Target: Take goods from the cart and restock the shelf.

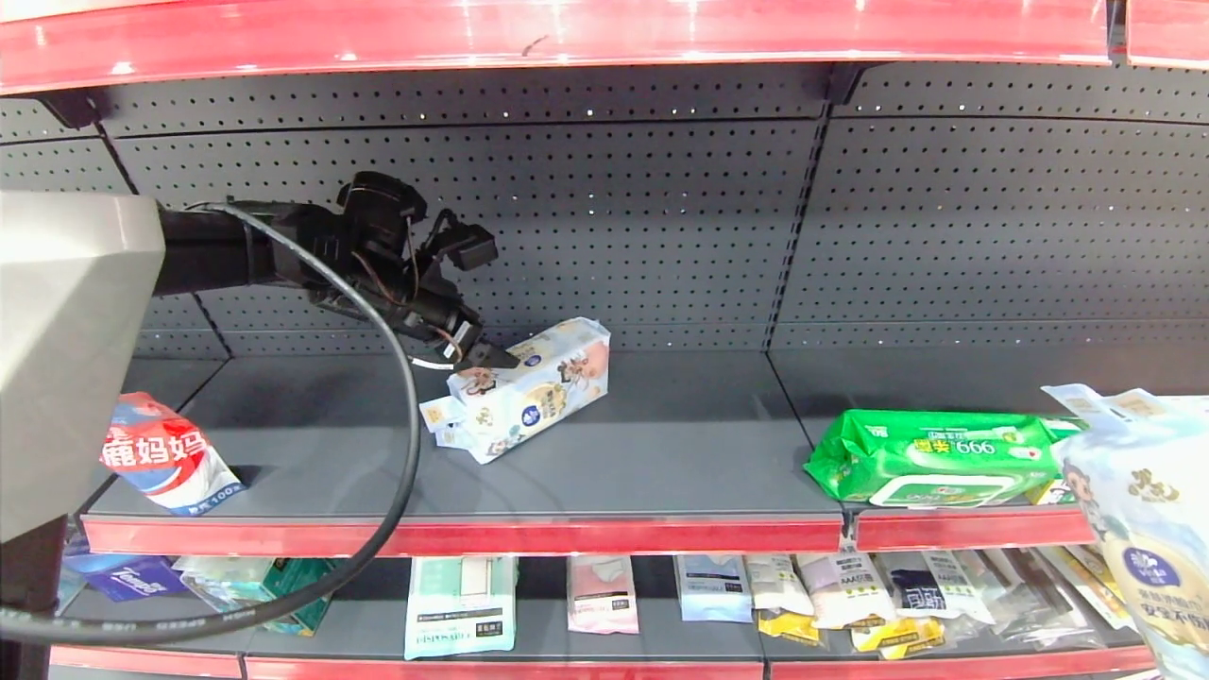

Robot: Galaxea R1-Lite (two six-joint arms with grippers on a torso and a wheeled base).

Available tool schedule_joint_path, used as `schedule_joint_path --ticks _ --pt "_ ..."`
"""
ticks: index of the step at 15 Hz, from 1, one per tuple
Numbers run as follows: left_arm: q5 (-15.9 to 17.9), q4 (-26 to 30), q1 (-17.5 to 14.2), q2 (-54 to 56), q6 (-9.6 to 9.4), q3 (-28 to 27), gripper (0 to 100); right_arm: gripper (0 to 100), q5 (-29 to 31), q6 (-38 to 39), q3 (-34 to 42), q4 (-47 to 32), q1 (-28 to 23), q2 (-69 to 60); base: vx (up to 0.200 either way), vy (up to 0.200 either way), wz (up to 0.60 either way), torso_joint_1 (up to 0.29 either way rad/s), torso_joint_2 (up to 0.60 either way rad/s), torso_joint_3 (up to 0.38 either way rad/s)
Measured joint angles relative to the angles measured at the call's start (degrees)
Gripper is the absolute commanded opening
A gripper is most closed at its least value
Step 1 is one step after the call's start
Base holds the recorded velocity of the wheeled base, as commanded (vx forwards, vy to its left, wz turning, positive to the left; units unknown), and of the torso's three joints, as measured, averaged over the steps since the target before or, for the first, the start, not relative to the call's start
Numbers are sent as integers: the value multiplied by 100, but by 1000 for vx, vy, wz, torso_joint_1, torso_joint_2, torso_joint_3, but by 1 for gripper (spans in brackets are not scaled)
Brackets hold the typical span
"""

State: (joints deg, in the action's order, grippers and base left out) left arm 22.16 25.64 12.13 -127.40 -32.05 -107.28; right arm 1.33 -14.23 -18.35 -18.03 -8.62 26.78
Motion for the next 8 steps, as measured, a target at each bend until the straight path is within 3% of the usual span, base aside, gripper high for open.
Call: schedule_joint_path --ticks 8 --pt "-323 -13 16 78 44 343 100 0 0 5 16 2 0 -2 0 0 0 0 0 0"
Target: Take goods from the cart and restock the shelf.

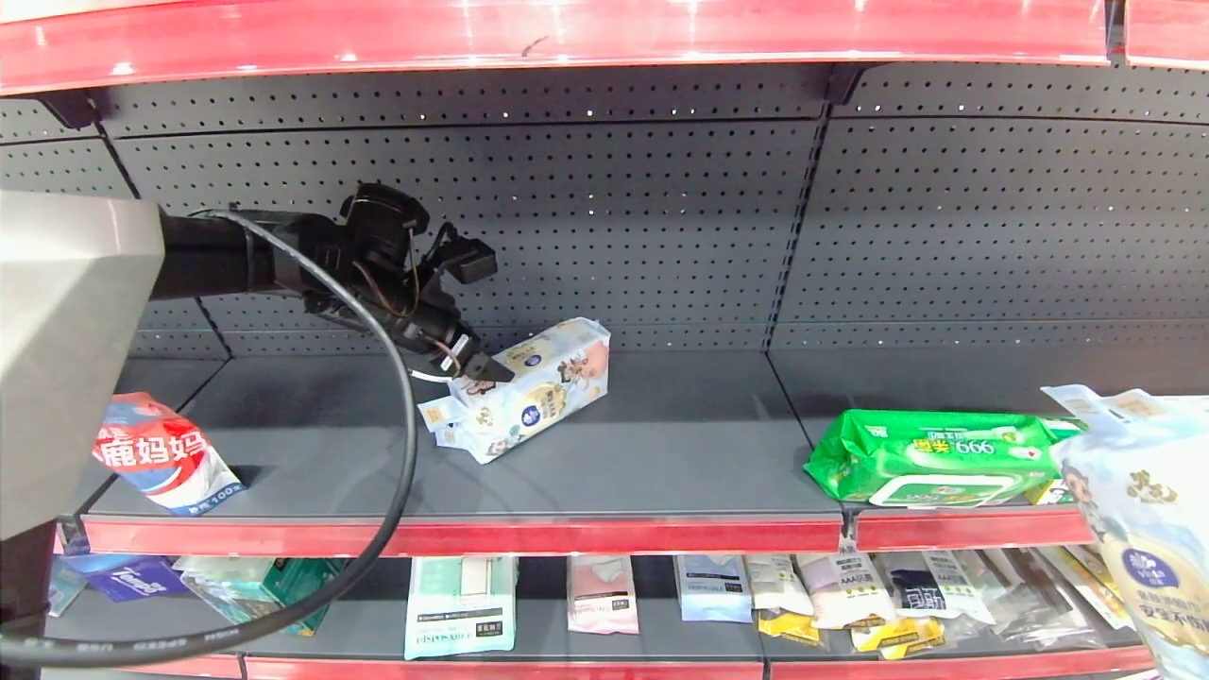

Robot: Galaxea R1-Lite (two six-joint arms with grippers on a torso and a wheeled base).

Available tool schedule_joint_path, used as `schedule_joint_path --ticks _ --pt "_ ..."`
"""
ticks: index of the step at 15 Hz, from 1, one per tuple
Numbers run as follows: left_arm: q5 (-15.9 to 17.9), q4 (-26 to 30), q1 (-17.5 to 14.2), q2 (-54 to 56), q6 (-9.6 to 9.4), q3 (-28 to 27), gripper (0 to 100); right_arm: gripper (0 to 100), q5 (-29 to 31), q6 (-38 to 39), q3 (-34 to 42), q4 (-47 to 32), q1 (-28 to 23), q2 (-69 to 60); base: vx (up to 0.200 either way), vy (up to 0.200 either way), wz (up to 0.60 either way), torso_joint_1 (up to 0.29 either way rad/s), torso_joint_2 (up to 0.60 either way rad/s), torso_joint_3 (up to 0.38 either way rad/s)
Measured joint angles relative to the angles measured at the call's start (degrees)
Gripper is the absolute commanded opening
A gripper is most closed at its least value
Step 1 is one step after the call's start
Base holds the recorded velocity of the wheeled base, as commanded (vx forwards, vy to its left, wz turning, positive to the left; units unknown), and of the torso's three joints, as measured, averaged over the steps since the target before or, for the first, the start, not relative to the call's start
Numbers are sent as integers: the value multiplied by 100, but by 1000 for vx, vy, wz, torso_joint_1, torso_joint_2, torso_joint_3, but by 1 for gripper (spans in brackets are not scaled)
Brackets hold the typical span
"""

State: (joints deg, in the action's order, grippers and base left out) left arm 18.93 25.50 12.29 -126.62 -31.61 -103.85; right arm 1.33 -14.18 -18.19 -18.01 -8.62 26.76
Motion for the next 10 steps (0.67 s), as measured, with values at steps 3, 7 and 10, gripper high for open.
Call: schedule_joint_path --ticks 3,7,10 --pt "-9 4 46 -9 24 105 100 0 0 -2 0 0 0 0 0 0 0 0 0 0" --pt "-88 -2 85 -94 71 210 100 0 0 4 -13 0 0 0 0 0 0 0 0 0" --pt "-117 -110 91 -194 129 258 100 0 0 4 -5 0 0 0 0 0 0 0 0 0"
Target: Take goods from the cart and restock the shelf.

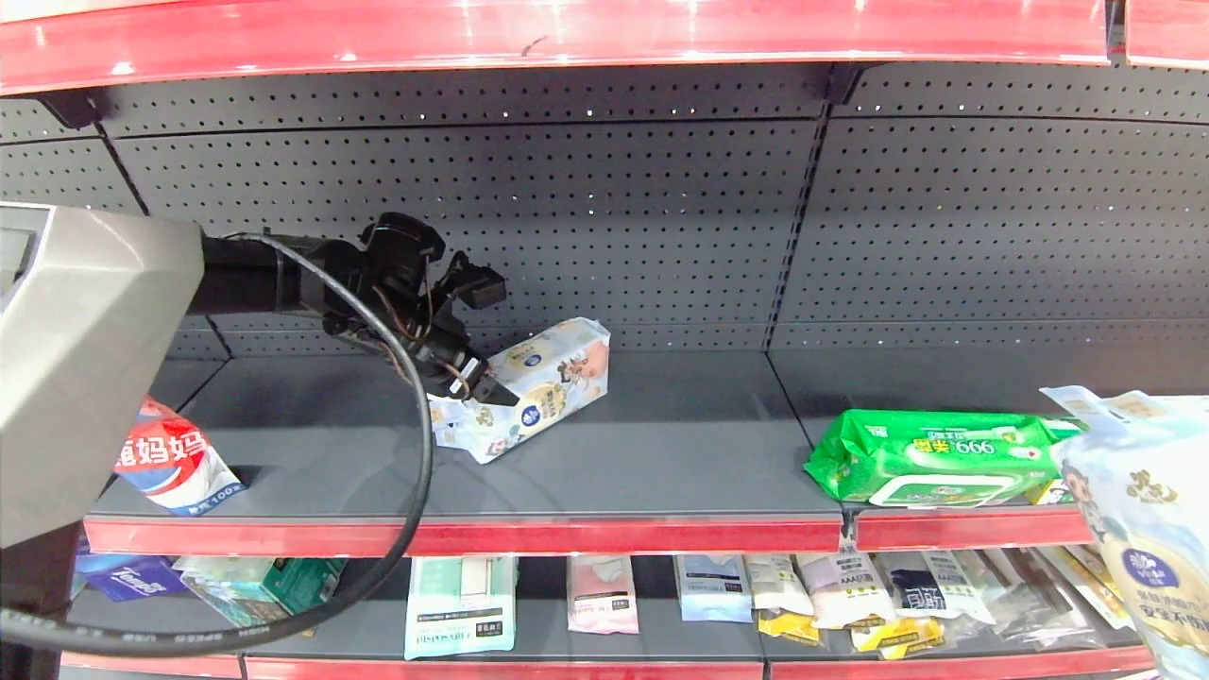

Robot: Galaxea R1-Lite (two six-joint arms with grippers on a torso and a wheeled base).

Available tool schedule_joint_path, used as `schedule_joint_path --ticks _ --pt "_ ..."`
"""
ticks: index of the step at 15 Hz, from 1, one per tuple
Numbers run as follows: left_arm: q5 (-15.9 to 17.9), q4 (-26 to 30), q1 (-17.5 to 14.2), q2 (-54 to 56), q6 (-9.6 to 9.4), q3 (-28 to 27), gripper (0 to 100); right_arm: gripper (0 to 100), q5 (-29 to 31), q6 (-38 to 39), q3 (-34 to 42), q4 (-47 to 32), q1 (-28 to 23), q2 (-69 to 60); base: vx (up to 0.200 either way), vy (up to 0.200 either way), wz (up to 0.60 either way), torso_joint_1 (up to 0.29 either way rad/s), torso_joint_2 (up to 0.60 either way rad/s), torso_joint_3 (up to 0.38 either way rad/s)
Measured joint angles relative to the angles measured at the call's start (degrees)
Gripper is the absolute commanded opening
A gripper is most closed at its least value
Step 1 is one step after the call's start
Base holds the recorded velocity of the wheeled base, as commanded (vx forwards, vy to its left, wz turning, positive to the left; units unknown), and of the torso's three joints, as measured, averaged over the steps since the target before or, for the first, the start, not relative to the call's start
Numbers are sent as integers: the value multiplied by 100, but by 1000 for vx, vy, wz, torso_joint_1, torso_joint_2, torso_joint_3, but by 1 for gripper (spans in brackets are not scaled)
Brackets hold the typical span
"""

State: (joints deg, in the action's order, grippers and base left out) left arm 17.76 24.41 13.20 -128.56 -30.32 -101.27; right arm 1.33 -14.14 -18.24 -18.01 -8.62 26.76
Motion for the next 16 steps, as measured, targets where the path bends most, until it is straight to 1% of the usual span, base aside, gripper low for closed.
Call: schedule_joint_path --ticks 6,7,11,13,14,15,16 --pt "-2 -93 88 -118 -4 6 100 0 0 0 49 0 0 0 0 0 0 0 0 0" --pt "2 -90 93 -127 -6 9 0 0 0 0 51 0 0 0 0 0 0 0 0 0" --pt "7 -87 85 -165 -66 26 0 0 0 0 52 0 0 0 0 0 0 0 0 0" --pt "30 -93 85 -162 -77 96 0 0 0 2 51 0 0 -2 0 0 0 0 0 0" --pt "52 -99 93 -149 -113 160 0 0 0 2 51 0 2 -2 0 0 0 0 0 0" --pt "73 -99 93 -118 -228 232 0 0 0 0 51 0 0 0 0 0 0 0 0 0" --pt "119 -82 74 -79 -406 300 0 0 0 2 51 0 0 -2 0 0 0 0 0 0"
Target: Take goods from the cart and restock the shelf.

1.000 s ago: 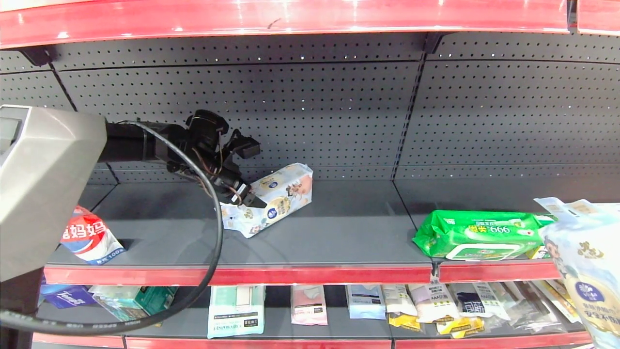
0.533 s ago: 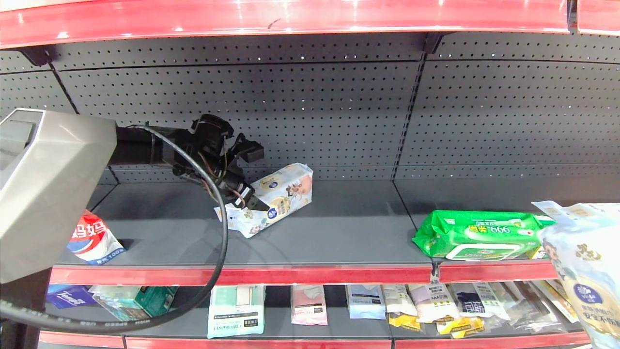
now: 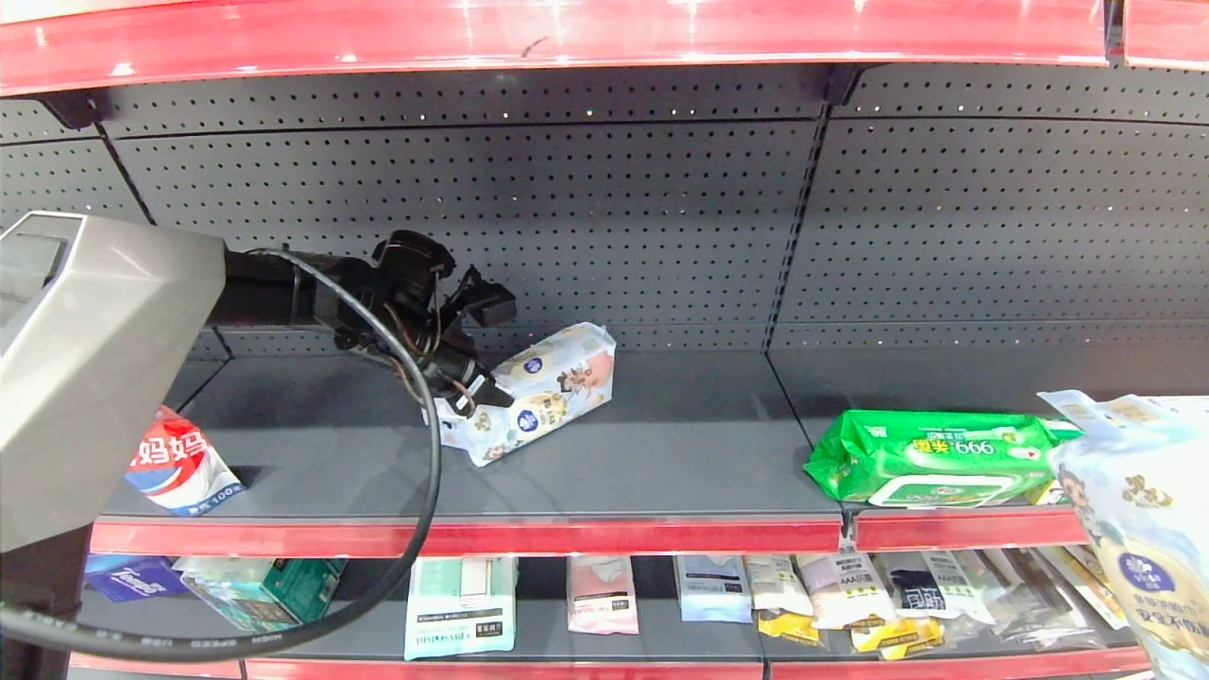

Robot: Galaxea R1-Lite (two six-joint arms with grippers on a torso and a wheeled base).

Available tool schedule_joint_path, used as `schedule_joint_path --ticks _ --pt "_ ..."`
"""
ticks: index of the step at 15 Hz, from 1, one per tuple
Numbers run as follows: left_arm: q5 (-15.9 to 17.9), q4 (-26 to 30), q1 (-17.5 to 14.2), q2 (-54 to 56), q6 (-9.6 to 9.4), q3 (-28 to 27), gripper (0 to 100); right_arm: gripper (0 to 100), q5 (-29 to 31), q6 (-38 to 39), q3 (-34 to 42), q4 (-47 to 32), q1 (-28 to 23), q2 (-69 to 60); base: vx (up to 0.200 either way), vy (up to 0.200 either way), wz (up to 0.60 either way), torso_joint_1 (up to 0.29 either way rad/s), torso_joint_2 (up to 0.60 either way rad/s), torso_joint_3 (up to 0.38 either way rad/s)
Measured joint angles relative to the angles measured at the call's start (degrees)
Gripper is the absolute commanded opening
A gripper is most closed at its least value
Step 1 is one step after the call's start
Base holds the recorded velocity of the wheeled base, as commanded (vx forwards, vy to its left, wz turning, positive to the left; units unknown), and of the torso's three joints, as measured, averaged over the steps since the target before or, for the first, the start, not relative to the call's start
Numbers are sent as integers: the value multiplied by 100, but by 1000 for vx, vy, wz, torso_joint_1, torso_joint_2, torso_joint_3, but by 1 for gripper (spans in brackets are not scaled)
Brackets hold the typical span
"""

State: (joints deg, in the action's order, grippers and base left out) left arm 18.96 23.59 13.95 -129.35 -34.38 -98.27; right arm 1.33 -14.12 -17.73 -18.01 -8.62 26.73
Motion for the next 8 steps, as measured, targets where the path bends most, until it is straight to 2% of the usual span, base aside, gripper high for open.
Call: schedule_joint_path --ticks 2,4,8 --pt "94 60 -52 100 -312 139 0 0 0 -2 -2 0 0 0 0 0 0 0 0 0" --pt "236 148 -113 262 -534 323 0 0 0 0 -2 0 0 0 0 0 0 0 0 0" --pt "490 172 -245 640 -1267 707 0 0 -10 0 -2 6 0 0 0 0 0 0 0 0"
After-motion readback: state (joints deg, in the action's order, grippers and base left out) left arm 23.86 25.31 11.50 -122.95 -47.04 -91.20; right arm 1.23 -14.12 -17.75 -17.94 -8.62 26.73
